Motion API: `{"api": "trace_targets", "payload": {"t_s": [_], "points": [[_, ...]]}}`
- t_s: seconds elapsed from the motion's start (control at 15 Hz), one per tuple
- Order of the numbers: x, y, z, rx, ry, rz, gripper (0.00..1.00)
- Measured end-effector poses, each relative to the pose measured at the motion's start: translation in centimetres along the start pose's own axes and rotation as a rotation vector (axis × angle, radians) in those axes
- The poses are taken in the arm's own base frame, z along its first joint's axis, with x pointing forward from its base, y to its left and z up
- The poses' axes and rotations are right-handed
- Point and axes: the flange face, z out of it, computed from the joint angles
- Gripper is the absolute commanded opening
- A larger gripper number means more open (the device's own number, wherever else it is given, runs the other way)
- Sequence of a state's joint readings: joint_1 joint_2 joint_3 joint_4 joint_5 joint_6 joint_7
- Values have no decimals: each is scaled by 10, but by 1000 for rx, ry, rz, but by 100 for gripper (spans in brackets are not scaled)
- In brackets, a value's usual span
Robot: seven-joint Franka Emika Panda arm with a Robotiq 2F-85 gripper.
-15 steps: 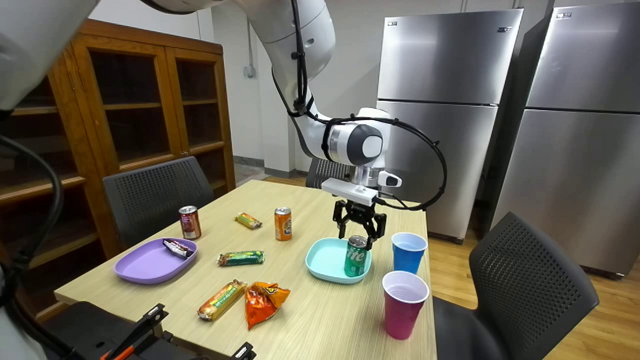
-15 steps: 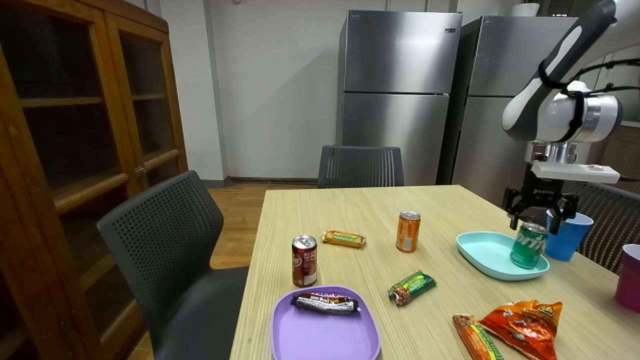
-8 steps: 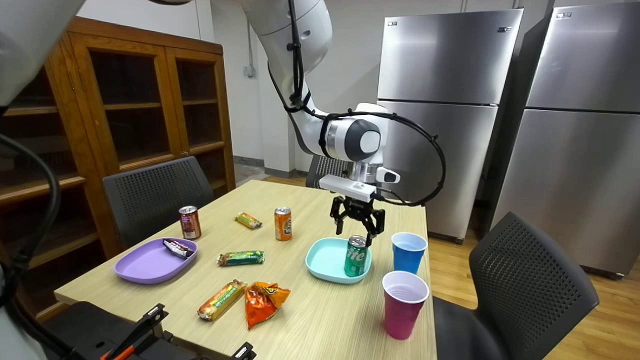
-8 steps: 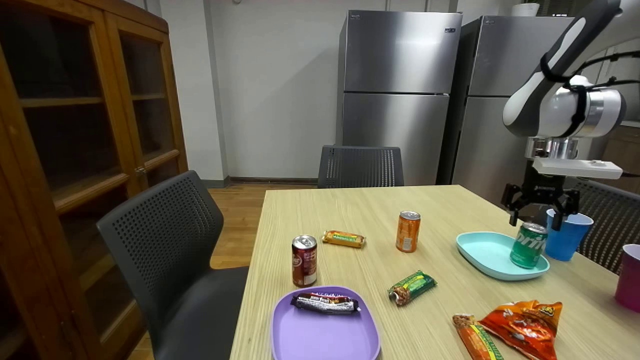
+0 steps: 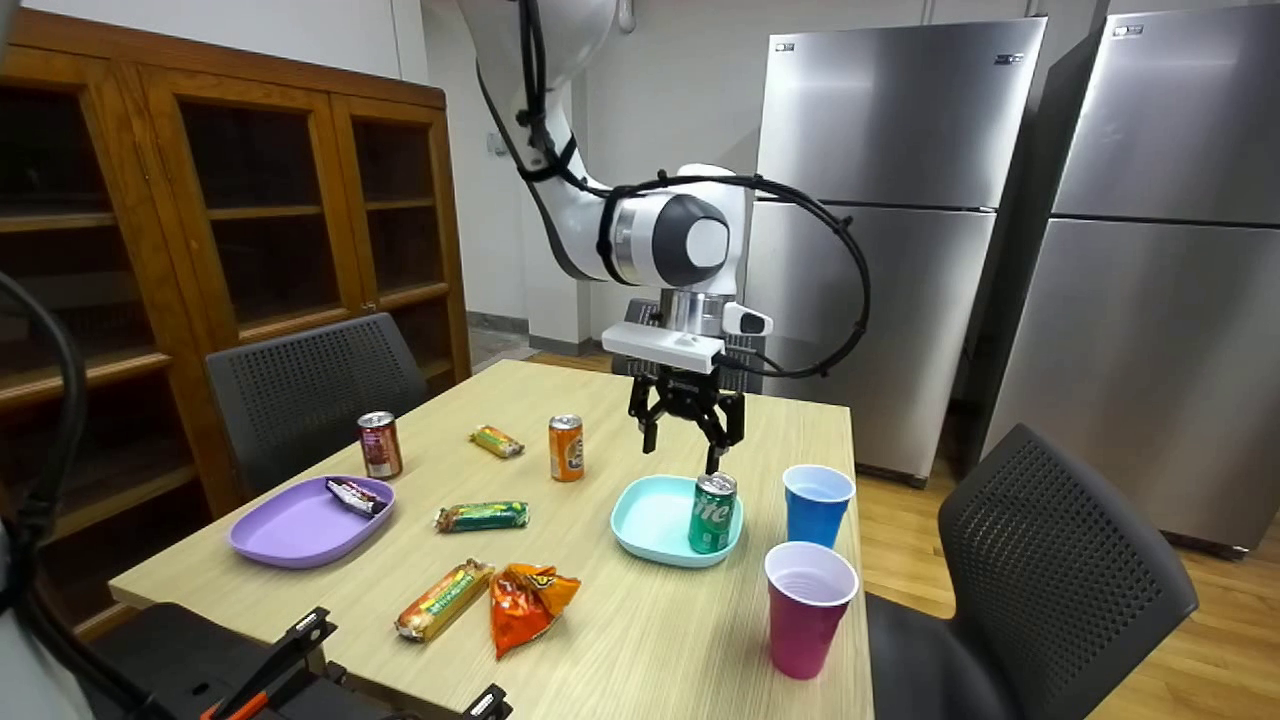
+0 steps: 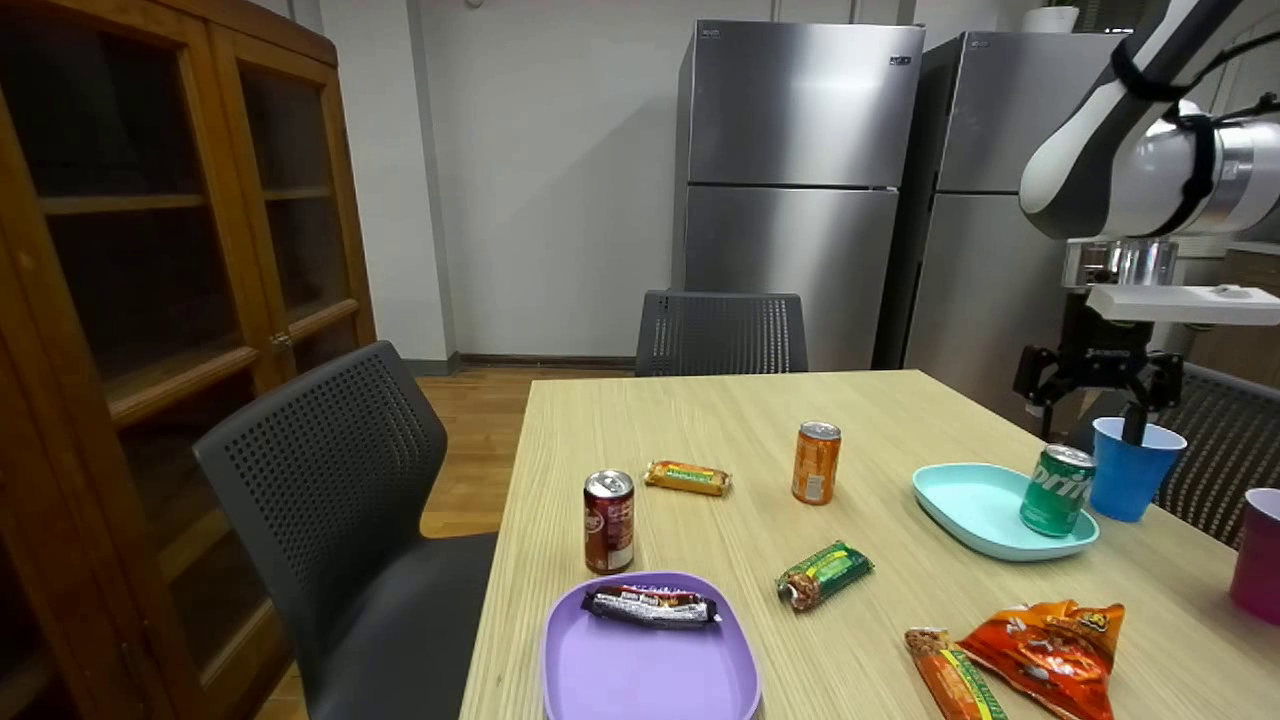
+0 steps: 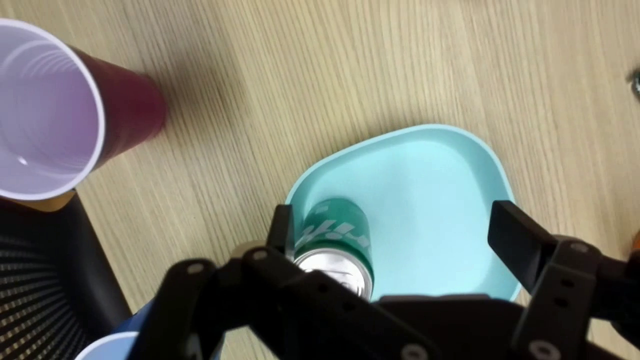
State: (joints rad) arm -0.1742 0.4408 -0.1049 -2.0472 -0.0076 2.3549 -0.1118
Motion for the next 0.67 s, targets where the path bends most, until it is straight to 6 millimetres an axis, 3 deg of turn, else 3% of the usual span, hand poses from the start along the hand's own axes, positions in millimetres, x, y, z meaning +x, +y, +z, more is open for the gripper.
{"api": "trace_targets", "payload": {"t_s": [0.2,0.67], "points": [[-12,-11,-4,-3,-6,-22,100],[-14,-11,-3,-3,-7,-23,100]]}}
